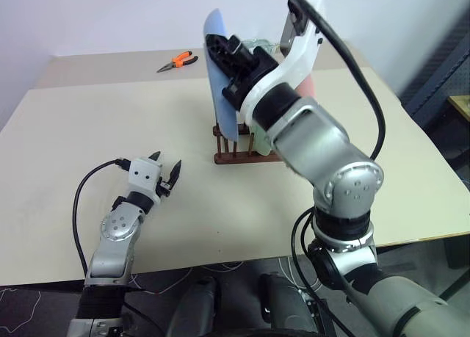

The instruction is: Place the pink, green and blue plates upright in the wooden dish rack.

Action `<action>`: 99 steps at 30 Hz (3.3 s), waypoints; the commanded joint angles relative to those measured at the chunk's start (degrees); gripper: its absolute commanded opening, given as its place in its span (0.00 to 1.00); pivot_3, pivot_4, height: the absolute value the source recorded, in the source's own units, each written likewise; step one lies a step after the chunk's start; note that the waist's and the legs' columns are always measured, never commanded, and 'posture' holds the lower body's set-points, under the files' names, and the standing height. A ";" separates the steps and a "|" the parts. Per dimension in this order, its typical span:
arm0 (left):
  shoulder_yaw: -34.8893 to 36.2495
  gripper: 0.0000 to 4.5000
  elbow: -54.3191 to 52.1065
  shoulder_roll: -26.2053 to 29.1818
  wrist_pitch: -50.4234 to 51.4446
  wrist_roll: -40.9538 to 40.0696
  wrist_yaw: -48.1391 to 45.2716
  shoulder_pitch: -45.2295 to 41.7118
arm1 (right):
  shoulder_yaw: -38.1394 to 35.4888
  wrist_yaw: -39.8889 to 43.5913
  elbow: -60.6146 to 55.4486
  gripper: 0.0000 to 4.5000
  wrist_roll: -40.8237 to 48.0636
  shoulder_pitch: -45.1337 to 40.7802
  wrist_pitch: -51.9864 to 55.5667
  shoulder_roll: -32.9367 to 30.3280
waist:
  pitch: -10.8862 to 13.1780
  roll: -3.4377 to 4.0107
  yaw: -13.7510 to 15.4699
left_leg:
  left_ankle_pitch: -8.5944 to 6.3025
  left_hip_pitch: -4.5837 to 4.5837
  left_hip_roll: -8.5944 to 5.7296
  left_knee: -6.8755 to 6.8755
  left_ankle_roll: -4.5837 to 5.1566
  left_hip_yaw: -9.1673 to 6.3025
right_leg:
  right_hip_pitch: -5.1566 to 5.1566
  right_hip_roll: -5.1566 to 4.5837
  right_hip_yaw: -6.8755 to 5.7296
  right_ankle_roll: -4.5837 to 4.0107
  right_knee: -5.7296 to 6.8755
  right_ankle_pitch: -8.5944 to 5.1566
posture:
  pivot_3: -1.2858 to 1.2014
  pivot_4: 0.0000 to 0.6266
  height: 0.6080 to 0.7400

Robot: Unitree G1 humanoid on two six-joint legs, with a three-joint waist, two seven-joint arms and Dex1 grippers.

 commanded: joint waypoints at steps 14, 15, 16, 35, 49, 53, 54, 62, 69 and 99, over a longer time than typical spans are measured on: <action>-0.60 0.65 -1.18 -0.48 -1.05 0.12 0.46 -2.08 | -4.77 32.12 18.63 0.01 -19.08 -1.29 -0.60 -0.39 | 0.04 0.05 -0.06 | 0.00 0.01 0.01 -0.12 -0.01 0.09 | -0.08 -0.01 0.07 -0.02 -0.01 0.02 | 0.52 0.24 0.99; -0.60 0.65 -1.28 -0.49 -1.07 0.14 0.47 -2.02 | -5.06 32.57 18.63 0.01 -19.64 -1.33 -0.35 -0.01 | 0.04 0.05 -0.11 | 0.00 0.01 0.01 -0.17 -0.01 0.09 | -0.12 -0.01 0.07 -0.03 -0.01 0.02 | 0.52 0.24 0.99; -0.59 0.65 -1.37 -0.48 -1.09 0.15 0.47 -1.93 | -5.33 32.92 18.53 0.01 -20.12 -1.34 -0.09 0.35 | 0.04 0.05 -0.12 | 0.00 0.01 0.02 -0.19 -0.01 0.09 | -0.14 -0.01 0.08 -0.03 0.01 0.02 | 0.52 0.24 0.99; -0.18 0.65 -0.73 -0.40 -1.75 0.20 1.03 -2.01 | -9.67 35.17 15.23 0.01 -21.95 -3.47 4.58 4.41 | 0.05 0.07 0.04 | 0.00 0.01 0.00 -0.20 -0.03 0.05 | -0.14 -0.03 0.07 -0.03 -0.01 0.02 | 0.52 0.24 0.99; 0.18 0.65 2.38 -0.26 -4.54 0.63 2.61 -4.02 | -10.49 36.88 17.49 0.01 -24.22 -3.94 4.98 6.83 | 0.05 0.07 0.00 | -0.01 0.00 0.00 -0.23 -0.03 0.05 | -0.15 -0.03 0.07 -0.03 -0.03 0.02 | 0.52 0.24 0.99; 0.02 0.65 1.72 -0.21 -4.48 0.84 2.85 -3.22 | -10.54 36.34 17.07 0.01 -24.02 -3.51 5.70 7.97 | 0.05 0.07 -0.03 | -0.01 0.00 0.00 -0.23 -0.04 0.05 | -0.15 -0.04 0.07 -0.03 -0.03 0.02 | 0.52 0.24 0.99; -0.03 0.65 1.61 -0.23 -4.42 0.88 2.92 -3.16 | -10.57 36.25 16.99 0.01 -23.97 -3.43 5.88 8.18 | 0.05 0.07 -0.03 | -0.01 0.00 0.00 -0.23 -0.04 0.05 | -0.16 -0.04 0.07 -0.03 -0.03 0.02 | 0.52 0.24 0.99; 0.00 0.65 1.30 -0.22 -4.26 0.95 2.80 -2.84 | -9.91 34.09 14.88 0.01 -23.22 -1.51 8.32 11.66 | 0.05 0.07 0.00 | -0.01 -0.01 0.00 -0.24 -0.04 0.04 | -0.17 -0.03 0.06 -0.03 -0.02 0.02 | 0.52 0.24 0.99; -0.38 0.65 0.89 -0.03 -4.41 0.94 1.92 -2.22 | -10.85 30.48 14.31 0.01 -23.38 -0.09 9.50 13.33 | 0.05 0.07 -0.02 | -0.01 -0.02 0.00 -0.24 -0.04 0.03 | -0.19 -0.04 0.06 -0.03 -0.03 0.02 | 0.52 0.24 0.99; -3.37 0.65 -1.09 -0.98 -3.78 1.44 -0.69 -0.90 | -12.07 33.25 18.55 0.86 -30.06 -5.19 5.11 6.77 | 0.07 0.09 -0.02 | -0.01 -0.07 -0.01 -0.24 -0.04 0.03 | -0.20 -0.03 0.04 -0.03 -0.07 0.02 | 0.52 0.24 0.99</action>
